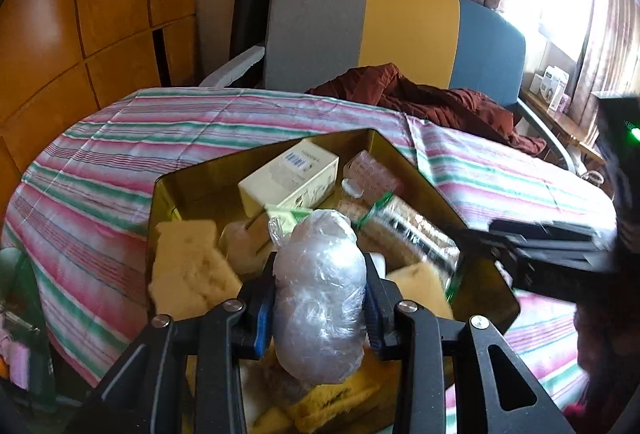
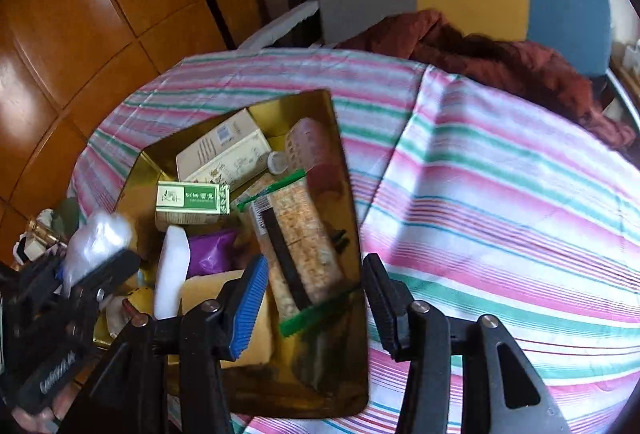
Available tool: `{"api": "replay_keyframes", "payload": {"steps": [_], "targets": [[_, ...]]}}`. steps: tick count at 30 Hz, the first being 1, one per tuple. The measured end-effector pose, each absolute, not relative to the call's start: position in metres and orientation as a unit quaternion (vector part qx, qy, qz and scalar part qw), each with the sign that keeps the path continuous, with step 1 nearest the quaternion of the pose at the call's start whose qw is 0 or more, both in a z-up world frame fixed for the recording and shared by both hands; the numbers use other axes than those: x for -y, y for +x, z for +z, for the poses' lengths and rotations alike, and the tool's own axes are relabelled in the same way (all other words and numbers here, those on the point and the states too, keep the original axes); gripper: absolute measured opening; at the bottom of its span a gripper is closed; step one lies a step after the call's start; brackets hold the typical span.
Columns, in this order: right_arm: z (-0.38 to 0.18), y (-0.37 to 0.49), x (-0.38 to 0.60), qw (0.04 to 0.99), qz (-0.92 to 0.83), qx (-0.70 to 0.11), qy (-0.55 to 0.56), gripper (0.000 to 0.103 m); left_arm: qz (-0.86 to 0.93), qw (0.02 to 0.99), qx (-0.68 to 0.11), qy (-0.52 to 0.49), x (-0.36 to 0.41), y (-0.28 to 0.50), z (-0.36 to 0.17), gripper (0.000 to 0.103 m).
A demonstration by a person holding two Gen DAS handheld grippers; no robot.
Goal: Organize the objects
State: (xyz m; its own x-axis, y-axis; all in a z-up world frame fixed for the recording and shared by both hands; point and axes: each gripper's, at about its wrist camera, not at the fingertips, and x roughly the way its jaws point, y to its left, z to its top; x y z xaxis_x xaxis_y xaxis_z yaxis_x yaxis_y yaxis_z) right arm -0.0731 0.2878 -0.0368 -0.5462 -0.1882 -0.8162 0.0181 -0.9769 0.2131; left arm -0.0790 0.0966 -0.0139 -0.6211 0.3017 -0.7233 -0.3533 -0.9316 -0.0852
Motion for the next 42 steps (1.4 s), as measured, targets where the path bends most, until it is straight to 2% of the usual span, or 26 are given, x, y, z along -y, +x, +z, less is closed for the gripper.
{"api": "replay_keyframes", "payload": {"steps": [10, 11, 15, 25, 42], "targets": [[-0.036, -0.054, -0.300, 0.038, -0.878, 0.100, 0.466, 0.050, 0.890, 0.195, -0.023, -0.412, -0.131, -0.123, -0.014, 0.038], [-0.037, -0.053, -0.301, 0.039, -0.877, 0.104, 0.467, 0.050, 0.886, 0.190, -0.020, -0.422, -0.134, -0.130, -0.019, 0.040], [-0.039, -0.049, -0.303, 0.036, -0.876, 0.103, 0.469, 0.050, 0.880, 0.186, -0.011, -0.438, -0.138, -0.140, -0.030, 0.061], [-0.041, -0.045, -0.299, 0.033, -0.877, 0.097, 0.470, 0.050, 0.892, 0.172, -0.005, -0.418, -0.116, -0.117, -0.026, 0.063], [-0.034, -0.028, -0.267, 0.026, -0.886, 0.048, 0.461, 0.051, 0.917, 0.140, -0.019, -0.374, -0.088, -0.059, -0.007, 0.075]]}}
